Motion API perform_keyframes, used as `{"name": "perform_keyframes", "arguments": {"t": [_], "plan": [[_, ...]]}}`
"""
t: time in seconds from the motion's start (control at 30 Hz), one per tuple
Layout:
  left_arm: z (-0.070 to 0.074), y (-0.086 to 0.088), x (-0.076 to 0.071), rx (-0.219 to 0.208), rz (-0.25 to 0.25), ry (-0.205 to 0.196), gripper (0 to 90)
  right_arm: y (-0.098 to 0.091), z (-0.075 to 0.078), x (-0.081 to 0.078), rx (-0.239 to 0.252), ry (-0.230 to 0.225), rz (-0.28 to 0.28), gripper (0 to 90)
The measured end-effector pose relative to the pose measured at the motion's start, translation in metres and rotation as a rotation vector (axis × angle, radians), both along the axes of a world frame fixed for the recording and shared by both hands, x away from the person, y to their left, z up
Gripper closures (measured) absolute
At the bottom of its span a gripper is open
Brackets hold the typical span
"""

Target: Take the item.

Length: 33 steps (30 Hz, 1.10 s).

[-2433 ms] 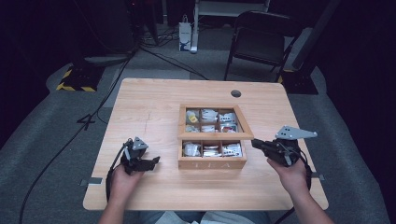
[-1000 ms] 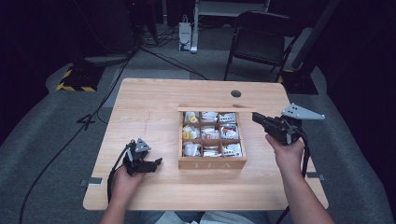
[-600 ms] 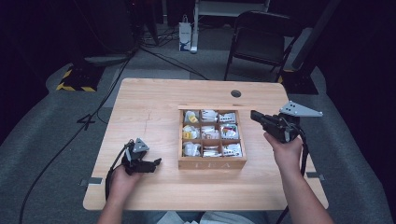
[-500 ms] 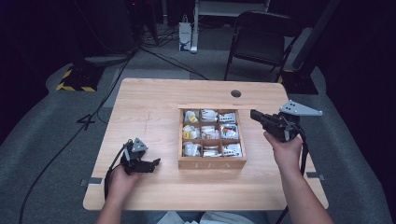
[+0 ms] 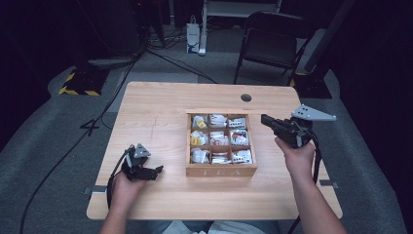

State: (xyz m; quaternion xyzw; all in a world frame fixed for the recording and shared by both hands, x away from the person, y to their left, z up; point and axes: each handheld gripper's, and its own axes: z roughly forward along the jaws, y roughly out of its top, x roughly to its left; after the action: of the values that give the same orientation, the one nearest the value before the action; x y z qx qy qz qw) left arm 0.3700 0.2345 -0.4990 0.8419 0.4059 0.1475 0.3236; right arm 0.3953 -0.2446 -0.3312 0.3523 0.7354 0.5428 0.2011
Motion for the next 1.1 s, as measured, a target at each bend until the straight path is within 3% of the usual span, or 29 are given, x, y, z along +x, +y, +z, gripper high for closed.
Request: {"name": "perform_keyframes", "arguments": {"t": [0.1,0.2,0.23,0.27,0.3,0.33,0.4,0.5,0.67,0.7,0.73,0.77,0.83,1.1], "plan": [[0.003,0.002,-0.001,-0.023,-0.018,-0.015,25.4,0.0,0.0,0.0,0.001,0.0,0.001,90.0],[0.008,0.003,-0.002,-0.035,-0.035,-0.002,27.0,-0.001,-0.001,0.0,0.002,0.0,0.002,90.0],[0.014,0.003,-0.003,-0.068,-0.062,0.004,27.6,-0.001,0.0,0.0,0.003,0.001,0.003,90.0],[0.014,0.003,-0.003,-0.068,-0.062,0.004,28.1,-0.001,0.0,0.0,0.003,0.001,0.003,90.0],[0.02,0.003,-0.004,-0.108,-0.088,-0.001,28.4,-0.001,0.0,0.001,0.007,0.0,0.003,90.0],[0.02,0.003,-0.004,-0.108,-0.088,-0.001,28.4,-0.001,0.0,0.001,0.007,0.0,0.003,90.0],[0.027,0.005,-0.005,-0.159,-0.111,-0.014,28.4,-0.001,0.0,0.001,0.008,0.003,0.004,90.0],[0.038,0.006,-0.007,-0.2,-0.132,-0.031,28.7,-0.001,0.0,0.001,0.009,0.002,0.004,90.0],[0.05,0.006,-0.009,-0.241,-0.135,-0.051,30.0,-0.001,0.0,0.001,0.011,0.004,0.006,90.0],[0.055,0.006,-0.009,-0.278,-0.138,-0.062,30.0,-0.001,0.0,0.001,0.011,0.004,0.004,90.0],[0.055,0.006,-0.009,-0.278,-0.138,-0.062,30.0,-0.001,0.0,0.001,0.011,0.004,0.004,90.0],[0.059,0.006,-0.01,-0.321,-0.137,-0.074,30.0,-0.001,0.0,0.001,0.011,0.004,0.006,90.0],[0.063,0.005,-0.01,-0.346,-0.141,-0.089,30.2,-0.001,0.0,0.002,0.011,0.002,0.007,90.0],[0.081,-0.012,-0.01,-0.309,-0.172,-0.122,31.4,-0.001,0.001,0.002,0.009,0.003,0.005,90.0]]}}
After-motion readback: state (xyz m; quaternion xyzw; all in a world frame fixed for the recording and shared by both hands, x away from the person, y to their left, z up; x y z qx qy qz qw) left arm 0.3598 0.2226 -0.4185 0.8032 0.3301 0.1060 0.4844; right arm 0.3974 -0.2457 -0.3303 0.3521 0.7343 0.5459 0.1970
